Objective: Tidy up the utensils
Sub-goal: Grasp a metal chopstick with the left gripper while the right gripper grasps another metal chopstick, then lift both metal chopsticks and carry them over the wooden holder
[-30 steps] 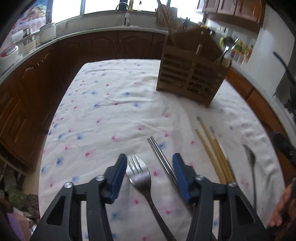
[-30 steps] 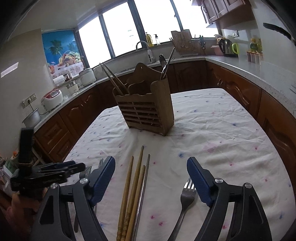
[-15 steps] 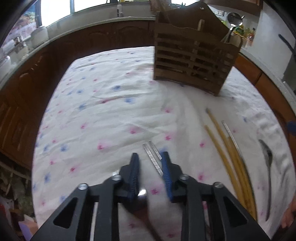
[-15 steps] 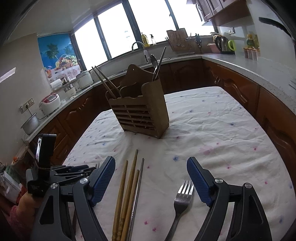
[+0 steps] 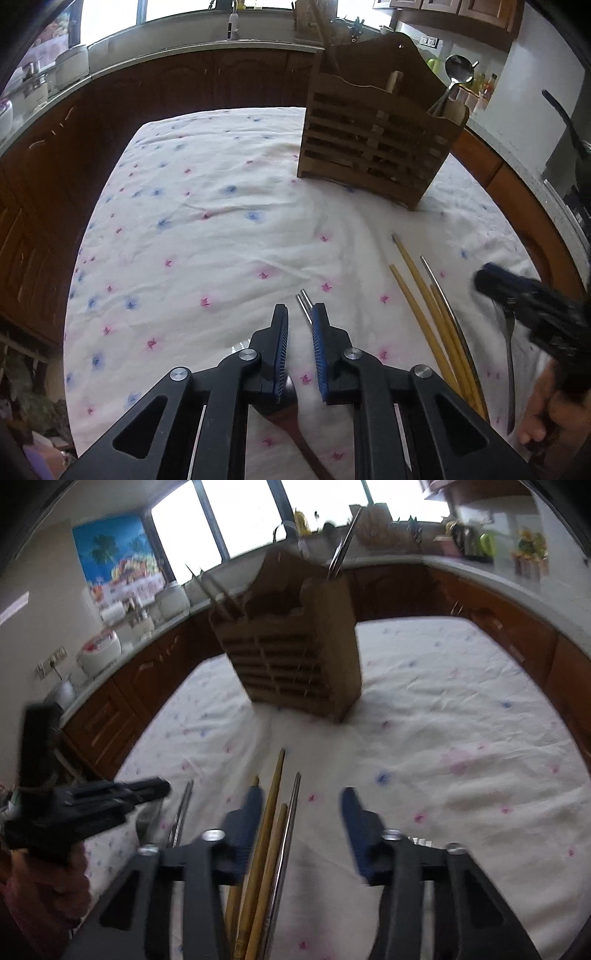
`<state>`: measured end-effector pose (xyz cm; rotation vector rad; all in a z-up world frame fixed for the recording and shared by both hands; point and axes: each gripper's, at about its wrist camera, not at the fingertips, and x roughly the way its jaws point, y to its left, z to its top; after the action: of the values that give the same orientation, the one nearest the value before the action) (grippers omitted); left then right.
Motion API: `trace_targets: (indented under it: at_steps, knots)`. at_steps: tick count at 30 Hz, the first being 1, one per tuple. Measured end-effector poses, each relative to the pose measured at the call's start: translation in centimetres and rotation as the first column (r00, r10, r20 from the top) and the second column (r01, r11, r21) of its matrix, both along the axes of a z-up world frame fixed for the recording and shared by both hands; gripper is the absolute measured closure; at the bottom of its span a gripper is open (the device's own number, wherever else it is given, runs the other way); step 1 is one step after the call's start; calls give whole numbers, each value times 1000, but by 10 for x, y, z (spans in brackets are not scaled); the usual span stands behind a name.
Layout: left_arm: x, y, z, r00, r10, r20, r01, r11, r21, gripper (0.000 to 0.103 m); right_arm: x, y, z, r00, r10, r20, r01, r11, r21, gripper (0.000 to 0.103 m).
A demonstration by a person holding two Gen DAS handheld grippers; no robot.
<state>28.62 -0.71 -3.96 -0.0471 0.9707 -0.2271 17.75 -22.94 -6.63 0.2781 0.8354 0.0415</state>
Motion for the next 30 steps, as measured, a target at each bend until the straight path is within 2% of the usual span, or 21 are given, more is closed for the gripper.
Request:
trace_targets:
  at_steps: [2, 5, 6, 12, 15, 18, 24, 30]
  knots:
    - [3, 0, -5, 1000, 3, -21, -3, 1000, 4, 90, 8, 5, -7, 999, 17, -28, -17, 1000, -15, 73]
    - [10, -2, -16, 998, 7, -56, -6, 1000, 23, 90, 21, 9, -19, 996, 27, -80, -30, 999, -42, 85]
    - [11, -4, -17, 999, 6, -42, -5, 1000, 30, 90, 24, 10, -22, 995, 25, -95, -30, 998, -49, 89]
    - [23, -17, -21, 999, -17, -33, 19, 998, 52, 90, 32, 8, -23, 993, 18, -117, -30, 994, -101, 96]
    - [25, -19, -21, 998, -32, -47, 34, 999, 35, 91, 32, 6, -24, 993, 18, -118, -30, 995, -97, 97]
    - [21, -7, -15, 998, -29, -55, 27, 999, -41, 91, 30, 4, -22, 993, -1, -117, -11, 995, -102, 99]
    - [23, -3, -5, 999, -37, -38, 33, 994, -102, 91, 30, -7, -19, 994, -31, -100, 23, 997, -80, 100]
    - [36, -25, -14, 994, -74, -80, 71, 997, -41, 91, 26, -13, -7, 997, -39, -61, 35, 998, -56, 103]
